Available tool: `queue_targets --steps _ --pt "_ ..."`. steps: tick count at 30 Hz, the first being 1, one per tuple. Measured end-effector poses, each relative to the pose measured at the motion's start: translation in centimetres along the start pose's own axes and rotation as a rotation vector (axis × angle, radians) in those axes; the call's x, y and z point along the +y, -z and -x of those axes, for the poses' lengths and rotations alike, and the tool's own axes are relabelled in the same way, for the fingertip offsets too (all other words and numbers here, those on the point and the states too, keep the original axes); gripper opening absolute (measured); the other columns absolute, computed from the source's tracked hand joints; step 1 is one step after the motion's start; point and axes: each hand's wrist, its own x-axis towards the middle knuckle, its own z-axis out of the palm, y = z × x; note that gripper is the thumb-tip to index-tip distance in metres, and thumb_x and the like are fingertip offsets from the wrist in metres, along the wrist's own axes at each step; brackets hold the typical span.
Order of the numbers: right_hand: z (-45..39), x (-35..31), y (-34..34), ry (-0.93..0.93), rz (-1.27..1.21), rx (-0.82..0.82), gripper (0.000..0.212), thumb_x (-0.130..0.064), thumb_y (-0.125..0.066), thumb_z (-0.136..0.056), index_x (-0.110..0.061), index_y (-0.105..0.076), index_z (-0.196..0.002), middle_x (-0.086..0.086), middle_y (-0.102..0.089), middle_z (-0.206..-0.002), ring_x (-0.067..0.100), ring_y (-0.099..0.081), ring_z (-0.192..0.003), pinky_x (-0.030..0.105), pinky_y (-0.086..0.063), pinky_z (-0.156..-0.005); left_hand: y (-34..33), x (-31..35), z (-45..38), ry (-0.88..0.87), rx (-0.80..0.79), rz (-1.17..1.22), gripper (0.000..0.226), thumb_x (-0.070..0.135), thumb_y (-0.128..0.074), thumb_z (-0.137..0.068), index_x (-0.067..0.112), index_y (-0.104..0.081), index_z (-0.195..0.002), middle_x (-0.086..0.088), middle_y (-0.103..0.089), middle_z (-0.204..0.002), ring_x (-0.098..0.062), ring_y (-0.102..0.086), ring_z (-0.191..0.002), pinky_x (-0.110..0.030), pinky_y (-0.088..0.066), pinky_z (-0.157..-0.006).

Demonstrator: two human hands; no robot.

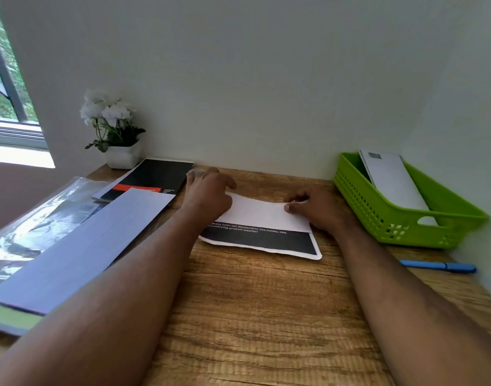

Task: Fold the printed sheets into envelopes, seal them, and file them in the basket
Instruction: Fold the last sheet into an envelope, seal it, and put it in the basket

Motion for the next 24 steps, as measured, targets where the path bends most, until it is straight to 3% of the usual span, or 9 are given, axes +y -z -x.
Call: queue_targets --steps 3,5,7,11,14,18,20,22,24 --pt "-0.2 -0.8 -0.3 0.138 -0.062 0.226 0.017 -0.019 -0.073 -0.079 -0.033 -0.063 -0.08 -0.001 -0.062 -0.096 0.019 -0.06 -0.098 0.053 -0.043 -0.092 -0.1 0.3 -0.1 -0.054 0.223 0.15 0.037 -0.003 -0.054 -0.08 0.017 -0.075 -0.105 -0.008 -0.061 -0.1 -0.032 -0.056 -0.101 -0.048 -0.04 -0.1" --pt "-0.2 -1.2 -0.4 0.218 -0.078 0.346 0.017 -0.02 -0.068 -0.082 -0.036 -0.061 -0.082 -0.005 -0.06 -0.096 0.02 -0.06 -0.098 0.054 -0.046 -0.089 0.0 0.5 0.0 -0.071 0.336 0.212 0.032 -0.005 -0.054 -0.081 0.012 -0.074 -0.1 -0.009 -0.059 -0.1 -0.031 -0.056 -0.098 -0.05 -0.047 -0.087" --pt "0.0 -1.2 -0.4 0.257 -0.02 0.384 0.017 -0.02 -0.066 -0.083 -0.035 -0.058 -0.082 -0.01 -0.06 -0.096 0.019 -0.059 -0.1 0.054 -0.044 -0.09 0.0 0.6 0.3 -0.079 0.351 0.225 0.024 -0.002 -0.055 -0.082 0.011 -0.071 -0.094 -0.007 -0.058 -0.103 -0.028 -0.055 -0.099 -0.047 -0.048 -0.087" --pt "0.4 -0.6 -0.6 0.219 0.043 0.179 0.013 -0.016 -0.067 -0.081 -0.028 -0.063 -0.08 -0.01 -0.066 -0.096 0.015 -0.06 -0.1 0.046 -0.041 -0.099 -0.4 0.9 1.0 -0.038 0.105 0.108 0.02 0.001 -0.053 -0.079 0.017 -0.065 -0.081 -0.005 -0.064 -0.101 -0.027 -0.055 -0.099 -0.04 -0.04 -0.097" --pt "0.6 -0.4 -0.7 0.146 0.132 -0.03 0.012 -0.016 -0.064 -0.082 -0.027 -0.066 -0.081 -0.005 -0.068 -0.109 0.015 -0.057 -0.107 0.04 -0.044 -0.099 -0.4 1.3 1.2 0.101 -0.181 0.048 0.017 0.011 -0.049 -0.09 0.021 -0.063 -0.09 -0.001 -0.065 -0.106 -0.021 -0.057 -0.099 -0.042 -0.045 -0.098" --pt "0.7 -0.7 -0.7 0.108 0.129 -0.088 0.01 -0.019 -0.061 -0.084 -0.022 -0.069 -0.089 -0.002 -0.066 -0.114 0.014 -0.057 -0.106 0.035 -0.047 -0.095 -0.8 1.5 0.7 0.1 -0.154 -0.021 0.018 0.017 -0.045 -0.092 0.022 -0.062 -0.093 -0.001 -0.066 -0.106 -0.022 -0.058 -0.103 -0.048 -0.035 -0.109" --pt "0.8 -1.0 -0.7 0.099 0.156 -0.08 0.013 -0.023 -0.061 -0.084 -0.022 -0.07 -0.093 -0.003 -0.067 -0.111 0.014 -0.058 -0.103 0.037 -0.049 -0.093 -1.4 1.6 0.6 0.04 -0.134 -0.011 0.023 0.021 -0.044 -0.095 0.021 -0.062 -0.111 -0.003 -0.061 -0.126 -0.025 -0.051 -0.122 -0.047 -0.027 -0.115" --pt "1.1 -1.6 -0.7 0.116 0.199 -0.062 0.018 -0.024 -0.06 -0.086 -0.019 -0.072 -0.098 -0.001 -0.068 -0.109 0.016 -0.058 -0.101 0.038 -0.047 -0.094 -2.1 1.8 0.4 -0.031 -0.23 -0.018 0.041 0.028 -0.042 -0.099 0.021 -0.046 -0.139 -0.004 -0.039 -0.152 -0.026 -0.027 -0.144 -0.048 -0.017 -0.12" --pt "1.3 -2.6 -1.2 0.154 0.272 -0.034 0.021 -0.024 -0.056 -0.09 -0.017 -0.071 -0.104 0.002 -0.069 -0.112 0.019 -0.058 -0.104 0.039 -0.042 -0.1 -2.7 1.9 0.3 -0.053 -0.367 -0.082 0.05 0.034 -0.034 -0.102 0.02 -0.029 -0.15 -0.005 -0.024 -0.16 -0.027 -0.014 -0.149 -0.05 -0.011 -0.12"
